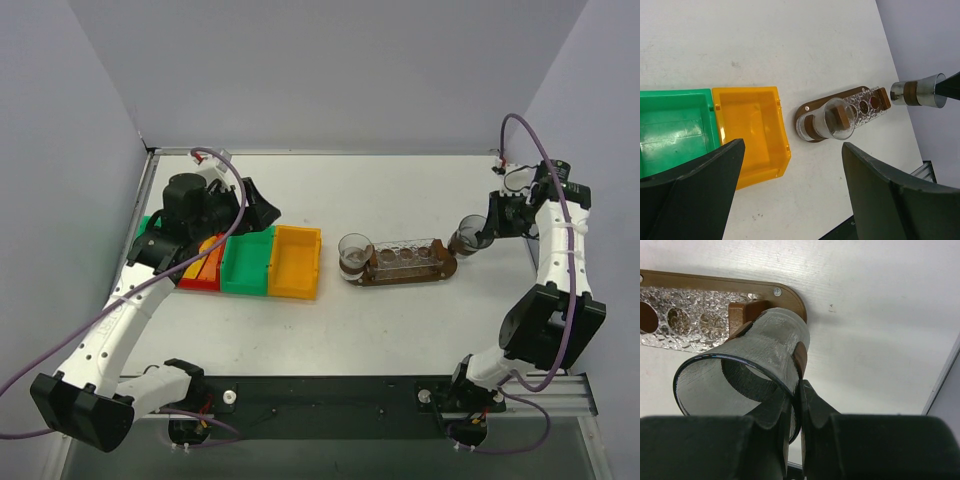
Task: Prepare toiletry sets of a toothbrush and toothpaste on the tray
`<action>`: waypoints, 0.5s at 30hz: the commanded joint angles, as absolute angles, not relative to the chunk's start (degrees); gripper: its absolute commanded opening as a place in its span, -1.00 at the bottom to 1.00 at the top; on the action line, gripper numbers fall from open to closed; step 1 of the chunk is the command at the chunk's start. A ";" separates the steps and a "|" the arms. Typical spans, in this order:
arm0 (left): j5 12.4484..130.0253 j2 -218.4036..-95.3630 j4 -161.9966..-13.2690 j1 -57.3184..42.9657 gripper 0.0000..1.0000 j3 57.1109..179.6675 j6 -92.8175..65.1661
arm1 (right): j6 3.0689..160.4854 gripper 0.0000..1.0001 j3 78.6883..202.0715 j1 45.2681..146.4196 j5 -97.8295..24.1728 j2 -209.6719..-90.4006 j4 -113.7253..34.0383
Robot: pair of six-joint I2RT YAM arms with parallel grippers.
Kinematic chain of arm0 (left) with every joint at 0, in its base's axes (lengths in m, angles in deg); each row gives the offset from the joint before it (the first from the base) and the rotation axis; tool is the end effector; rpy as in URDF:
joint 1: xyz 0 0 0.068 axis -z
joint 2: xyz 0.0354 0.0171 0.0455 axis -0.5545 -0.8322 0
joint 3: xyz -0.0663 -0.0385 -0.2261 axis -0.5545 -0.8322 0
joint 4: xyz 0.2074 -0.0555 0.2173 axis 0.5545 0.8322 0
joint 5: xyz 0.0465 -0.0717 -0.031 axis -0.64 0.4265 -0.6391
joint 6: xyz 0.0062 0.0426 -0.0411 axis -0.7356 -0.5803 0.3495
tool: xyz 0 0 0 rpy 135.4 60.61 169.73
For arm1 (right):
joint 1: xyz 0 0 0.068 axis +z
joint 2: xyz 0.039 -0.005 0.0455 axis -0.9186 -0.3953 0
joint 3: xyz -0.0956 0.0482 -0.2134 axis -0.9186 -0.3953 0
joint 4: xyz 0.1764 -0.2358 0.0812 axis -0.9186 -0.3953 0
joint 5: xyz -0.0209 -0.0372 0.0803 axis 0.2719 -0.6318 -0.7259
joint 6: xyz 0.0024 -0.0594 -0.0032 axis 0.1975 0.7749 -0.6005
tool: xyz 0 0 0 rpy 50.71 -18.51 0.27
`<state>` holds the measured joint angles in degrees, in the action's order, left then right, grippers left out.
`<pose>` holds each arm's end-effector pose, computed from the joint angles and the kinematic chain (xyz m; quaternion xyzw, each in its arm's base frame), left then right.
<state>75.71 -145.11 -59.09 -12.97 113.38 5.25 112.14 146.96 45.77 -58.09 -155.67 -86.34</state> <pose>0.2894 -0.1197 0.3508 -0.0108 0.8305 -0.3213 0.4548 0.3548 -0.1132 0.2907 -0.1028 0.9124 0.0975 0.3840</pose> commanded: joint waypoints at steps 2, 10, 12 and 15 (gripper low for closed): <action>76.86 -145.46 -59.25 -13.37 0.79 116.27 2.99 | 114.43 -1.00 148.07 48.52 -56.35 -158.43 -87.06; 76.68 -144.93 -59.25 -14.16 0.79 115.30 2.72 | 115.22 -1.00 148.24 48.96 -54.94 -160.97 -87.15; 76.69 -144.85 -59.42 -14.34 0.79 115.21 2.89 | 115.31 -1.00 148.15 49.31 -54.24 -161.59 -87.15; 76.60 -144.76 -59.43 -14.60 0.79 114.95 3.07 | 115.40 -1.00 148.07 49.75 -53.97 -162.38 -87.15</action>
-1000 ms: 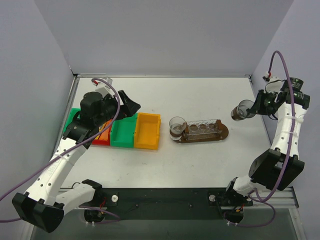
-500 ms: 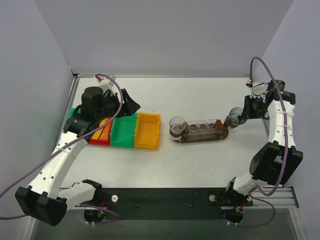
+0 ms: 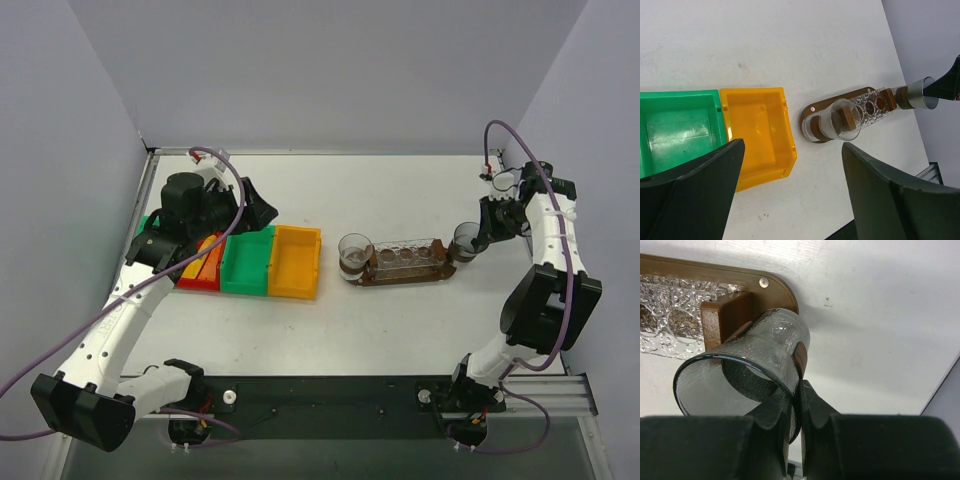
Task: Prepare toiletry sets of a toothbrush and toothpaste on the tray
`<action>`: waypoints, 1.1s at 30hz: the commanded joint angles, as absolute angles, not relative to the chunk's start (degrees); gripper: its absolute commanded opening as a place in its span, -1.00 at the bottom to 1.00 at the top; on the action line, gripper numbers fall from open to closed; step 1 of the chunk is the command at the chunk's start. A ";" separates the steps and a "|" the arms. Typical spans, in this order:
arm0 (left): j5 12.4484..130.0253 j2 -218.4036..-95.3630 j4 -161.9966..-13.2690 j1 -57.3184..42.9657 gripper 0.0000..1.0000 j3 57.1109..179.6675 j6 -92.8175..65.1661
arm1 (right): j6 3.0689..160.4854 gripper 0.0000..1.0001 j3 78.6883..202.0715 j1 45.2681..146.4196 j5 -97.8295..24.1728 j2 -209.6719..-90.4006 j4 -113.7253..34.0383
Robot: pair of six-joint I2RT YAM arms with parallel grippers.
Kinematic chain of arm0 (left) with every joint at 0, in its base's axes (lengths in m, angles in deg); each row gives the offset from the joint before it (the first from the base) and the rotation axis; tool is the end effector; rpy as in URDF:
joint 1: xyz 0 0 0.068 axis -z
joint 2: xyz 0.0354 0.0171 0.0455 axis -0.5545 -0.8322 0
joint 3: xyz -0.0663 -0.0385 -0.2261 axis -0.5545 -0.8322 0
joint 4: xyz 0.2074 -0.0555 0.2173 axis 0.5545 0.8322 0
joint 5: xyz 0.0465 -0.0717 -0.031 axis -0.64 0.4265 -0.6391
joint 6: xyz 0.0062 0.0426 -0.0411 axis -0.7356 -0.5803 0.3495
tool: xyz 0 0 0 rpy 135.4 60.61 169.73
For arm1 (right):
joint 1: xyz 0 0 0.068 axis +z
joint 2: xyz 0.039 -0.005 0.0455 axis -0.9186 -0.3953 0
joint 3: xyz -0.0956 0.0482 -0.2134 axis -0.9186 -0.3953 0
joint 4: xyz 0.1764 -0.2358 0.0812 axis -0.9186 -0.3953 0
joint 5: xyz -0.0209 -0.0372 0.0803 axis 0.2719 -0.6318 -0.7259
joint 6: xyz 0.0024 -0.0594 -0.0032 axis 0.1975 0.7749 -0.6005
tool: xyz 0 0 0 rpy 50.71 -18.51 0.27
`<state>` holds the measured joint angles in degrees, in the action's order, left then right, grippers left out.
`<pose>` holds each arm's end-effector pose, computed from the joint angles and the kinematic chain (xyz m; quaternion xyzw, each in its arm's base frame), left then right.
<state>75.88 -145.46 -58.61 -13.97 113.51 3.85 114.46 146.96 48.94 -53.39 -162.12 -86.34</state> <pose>0.2923 -0.1150 0.3491 -0.0080 0.8338 -0.3110 0.4561 0.3772 -0.1021 0.2487 -0.1239 0.9336 0.0870 0.3248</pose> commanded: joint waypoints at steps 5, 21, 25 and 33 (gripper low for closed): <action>76.86 -144.85 -59.95 -15.13 0.79 114.42 3.69 | 115.66 -1.00 148.15 50.46 -53.53 -163.61 -87.06; 77.39 -145.20 -60.39 -16.18 0.79 113.46 4.65 | 115.66 -1.00 146.40 51.42 -53.09 -165.19 -85.13; 77.39 -145.20 -60.48 -16.36 0.79 113.54 4.65 | 115.40 -1.00 146.48 51.86 -52.83 -165.98 -84.95; 77.39 -145.37 -60.57 -16.54 0.78 113.55 4.65 | 115.49 -1.00 145.87 52.48 -52.66 -166.69 -84.42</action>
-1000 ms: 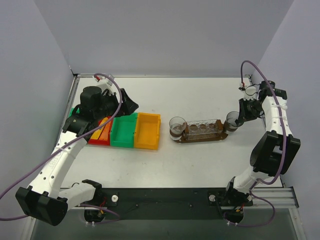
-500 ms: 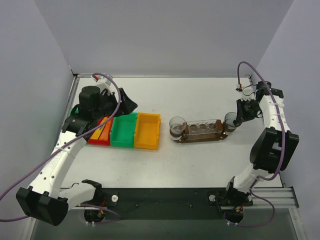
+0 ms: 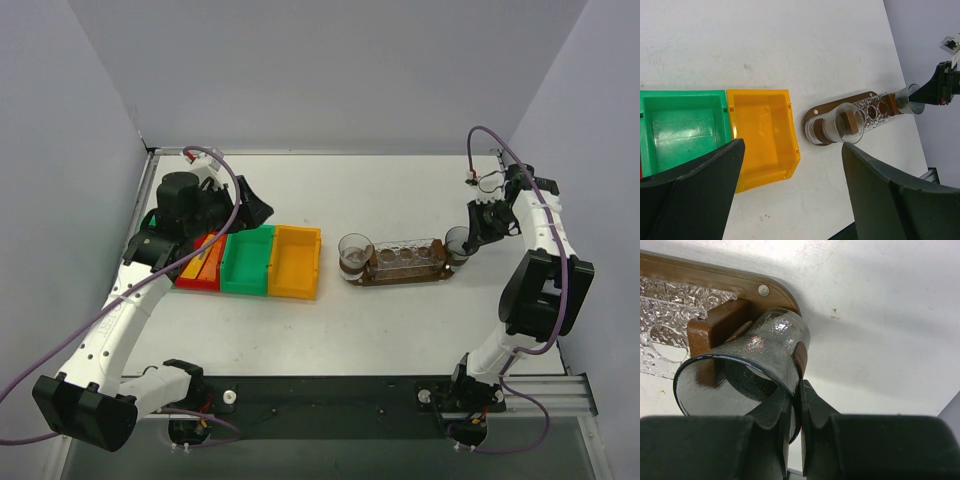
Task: Prepare toiletry sets of a toothbrush and toothpaste on the tray
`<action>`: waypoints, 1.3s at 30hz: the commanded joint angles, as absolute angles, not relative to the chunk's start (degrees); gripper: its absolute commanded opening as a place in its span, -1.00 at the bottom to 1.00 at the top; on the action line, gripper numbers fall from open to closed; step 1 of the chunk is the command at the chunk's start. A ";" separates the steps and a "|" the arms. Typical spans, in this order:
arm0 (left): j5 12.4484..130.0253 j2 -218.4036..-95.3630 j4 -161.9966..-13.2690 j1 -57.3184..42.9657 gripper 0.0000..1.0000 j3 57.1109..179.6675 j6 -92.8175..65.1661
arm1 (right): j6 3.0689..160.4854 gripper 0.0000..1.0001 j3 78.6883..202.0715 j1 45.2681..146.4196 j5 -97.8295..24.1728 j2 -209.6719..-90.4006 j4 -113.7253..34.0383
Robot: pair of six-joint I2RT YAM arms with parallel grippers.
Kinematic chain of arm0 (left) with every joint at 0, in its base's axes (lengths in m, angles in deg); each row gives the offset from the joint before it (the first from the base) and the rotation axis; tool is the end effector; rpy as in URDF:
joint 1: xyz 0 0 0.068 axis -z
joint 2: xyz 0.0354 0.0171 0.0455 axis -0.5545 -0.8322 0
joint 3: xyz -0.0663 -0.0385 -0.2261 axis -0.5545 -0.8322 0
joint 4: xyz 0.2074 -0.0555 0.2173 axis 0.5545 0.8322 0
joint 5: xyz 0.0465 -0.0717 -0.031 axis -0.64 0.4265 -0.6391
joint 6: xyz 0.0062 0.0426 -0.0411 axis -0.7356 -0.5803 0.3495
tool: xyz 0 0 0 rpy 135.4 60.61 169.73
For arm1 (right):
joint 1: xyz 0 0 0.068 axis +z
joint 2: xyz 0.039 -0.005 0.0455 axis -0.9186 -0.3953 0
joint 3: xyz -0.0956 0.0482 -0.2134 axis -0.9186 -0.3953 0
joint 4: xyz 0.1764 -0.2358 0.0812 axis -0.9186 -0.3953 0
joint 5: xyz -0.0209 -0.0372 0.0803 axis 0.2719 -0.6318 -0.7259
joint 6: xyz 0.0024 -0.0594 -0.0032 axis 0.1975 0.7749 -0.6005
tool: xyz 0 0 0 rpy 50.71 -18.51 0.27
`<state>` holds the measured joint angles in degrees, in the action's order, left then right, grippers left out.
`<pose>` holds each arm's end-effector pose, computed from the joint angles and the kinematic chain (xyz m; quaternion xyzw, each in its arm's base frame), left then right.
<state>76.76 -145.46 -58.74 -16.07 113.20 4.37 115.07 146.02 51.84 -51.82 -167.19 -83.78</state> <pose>0.2963 -0.1049 0.3472 -0.0230 0.8339 -0.3099 0.4561 0.3944 -0.0874 0.2116 -0.1441 0.9406 0.0926 0.2930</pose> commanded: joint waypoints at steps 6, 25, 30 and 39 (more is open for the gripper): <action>77.57 -145.37 -60.66 -16.71 0.79 113.37 4.74 | 115.49 -1.00 145.61 52.83 -52.13 -167.13 -84.34; 77.83 -145.37 -61.01 -17.15 0.79 113.37 5.00 | 115.31 -0.87 145.78 53.36 -50.72 -169.24 -84.25; 77.92 -145.29 -61.10 -17.33 0.79 112.93 5.27 | 115.13 -0.76 145.87 53.45 -50.37 -169.50 -84.16; 78.18 -145.02 -61.36 -17.68 0.79 112.58 5.71 | 114.70 -0.54 146.22 53.44 -49.84 -169.94 -84.25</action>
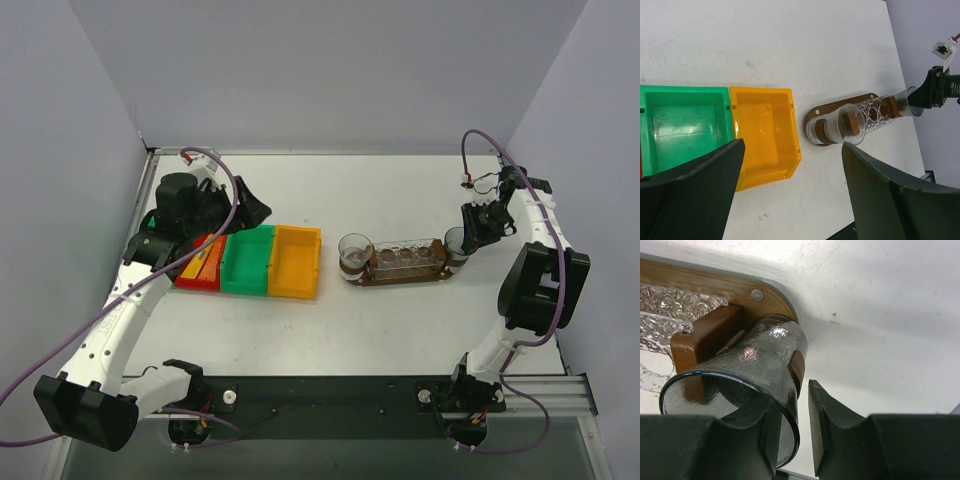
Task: Prepare toiletry sets of a toothbrush and toothpaste on the tray
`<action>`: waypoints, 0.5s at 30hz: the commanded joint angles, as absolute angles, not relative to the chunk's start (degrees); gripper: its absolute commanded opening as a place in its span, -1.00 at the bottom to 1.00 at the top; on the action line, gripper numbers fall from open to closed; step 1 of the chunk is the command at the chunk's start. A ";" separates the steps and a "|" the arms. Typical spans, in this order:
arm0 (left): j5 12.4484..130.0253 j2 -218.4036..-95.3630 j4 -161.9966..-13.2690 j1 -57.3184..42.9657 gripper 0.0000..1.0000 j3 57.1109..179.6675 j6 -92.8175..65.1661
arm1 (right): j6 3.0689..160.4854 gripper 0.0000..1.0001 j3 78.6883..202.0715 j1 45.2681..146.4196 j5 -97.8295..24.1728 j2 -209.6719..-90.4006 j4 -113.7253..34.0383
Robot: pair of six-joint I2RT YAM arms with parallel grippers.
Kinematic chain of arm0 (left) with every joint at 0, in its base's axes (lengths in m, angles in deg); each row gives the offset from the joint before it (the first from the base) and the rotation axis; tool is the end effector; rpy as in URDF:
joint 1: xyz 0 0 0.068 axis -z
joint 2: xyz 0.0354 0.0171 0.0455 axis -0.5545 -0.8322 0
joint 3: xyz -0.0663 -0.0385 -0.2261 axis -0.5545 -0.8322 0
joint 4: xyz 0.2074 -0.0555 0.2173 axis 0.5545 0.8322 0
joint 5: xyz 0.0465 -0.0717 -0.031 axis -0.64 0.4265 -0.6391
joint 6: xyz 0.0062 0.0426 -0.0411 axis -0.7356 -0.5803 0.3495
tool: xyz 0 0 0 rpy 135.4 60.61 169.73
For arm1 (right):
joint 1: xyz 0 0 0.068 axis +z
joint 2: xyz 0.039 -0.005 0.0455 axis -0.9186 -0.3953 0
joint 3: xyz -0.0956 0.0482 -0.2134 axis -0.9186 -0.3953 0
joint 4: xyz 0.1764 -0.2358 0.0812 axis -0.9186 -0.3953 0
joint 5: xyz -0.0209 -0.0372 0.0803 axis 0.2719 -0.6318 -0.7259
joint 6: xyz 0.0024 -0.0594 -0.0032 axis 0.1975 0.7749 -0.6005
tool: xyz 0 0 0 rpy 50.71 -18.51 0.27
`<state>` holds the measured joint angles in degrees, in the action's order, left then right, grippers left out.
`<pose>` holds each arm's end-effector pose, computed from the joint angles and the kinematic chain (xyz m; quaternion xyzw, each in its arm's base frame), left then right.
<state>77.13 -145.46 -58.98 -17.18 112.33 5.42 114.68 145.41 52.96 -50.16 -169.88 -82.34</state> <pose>0.2987 -0.0996 0.3417 -0.0379 0.8361 -0.3105 0.4506 0.4010 -0.0821 0.1907 -0.1444 0.9468 0.0893 0.2733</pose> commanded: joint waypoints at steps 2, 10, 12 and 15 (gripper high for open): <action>78.27 -145.11 -61.45 -17.68 0.78 112.67 5.79 | 114.61 -0.51 146.22 53.45 -49.75 -169.94 -84.16; 78.27 -145.20 -61.54 -17.85 0.78 112.31 6.06 | 114.17 -0.42 146.40 53.36 -50.19 -169.59 -83.98; 78.36 -145.02 -61.62 -17.94 0.78 112.14 6.15 | 113.91 -0.37 146.40 53.45 -50.46 -169.24 -83.98; 78.53 -145.02 -61.71 -17.94 0.79 111.96 6.32 | 113.38 -0.31 146.66 53.27 -50.37 -168.98 -83.99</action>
